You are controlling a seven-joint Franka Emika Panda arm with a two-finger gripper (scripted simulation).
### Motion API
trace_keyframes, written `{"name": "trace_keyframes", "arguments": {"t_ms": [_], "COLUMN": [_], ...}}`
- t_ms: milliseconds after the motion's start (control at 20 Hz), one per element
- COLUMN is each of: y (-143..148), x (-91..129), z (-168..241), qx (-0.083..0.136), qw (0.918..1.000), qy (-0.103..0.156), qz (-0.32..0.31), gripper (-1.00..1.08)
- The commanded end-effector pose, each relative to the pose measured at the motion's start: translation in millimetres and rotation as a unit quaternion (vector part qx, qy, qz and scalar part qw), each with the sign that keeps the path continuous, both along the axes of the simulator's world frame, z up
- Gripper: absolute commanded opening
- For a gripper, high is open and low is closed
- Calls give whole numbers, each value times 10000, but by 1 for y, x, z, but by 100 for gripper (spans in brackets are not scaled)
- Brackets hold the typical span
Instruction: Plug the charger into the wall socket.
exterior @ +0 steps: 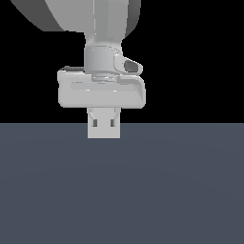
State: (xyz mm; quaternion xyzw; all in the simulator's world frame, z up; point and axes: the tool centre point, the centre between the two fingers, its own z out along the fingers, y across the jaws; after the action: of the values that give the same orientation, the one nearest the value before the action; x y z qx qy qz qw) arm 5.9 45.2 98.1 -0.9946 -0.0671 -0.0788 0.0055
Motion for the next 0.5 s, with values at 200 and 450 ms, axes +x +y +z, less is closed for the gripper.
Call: {"name": "trace_keyframes", "arguments": {"t_ms": [200,450], "y": [0,0], "x": [4,4], "z": [3,2], "qx": [-1,-2], "qw": [10000,10000], "qy": [4,5], "qz": [91,75], "gripper": [-100,-100]}}
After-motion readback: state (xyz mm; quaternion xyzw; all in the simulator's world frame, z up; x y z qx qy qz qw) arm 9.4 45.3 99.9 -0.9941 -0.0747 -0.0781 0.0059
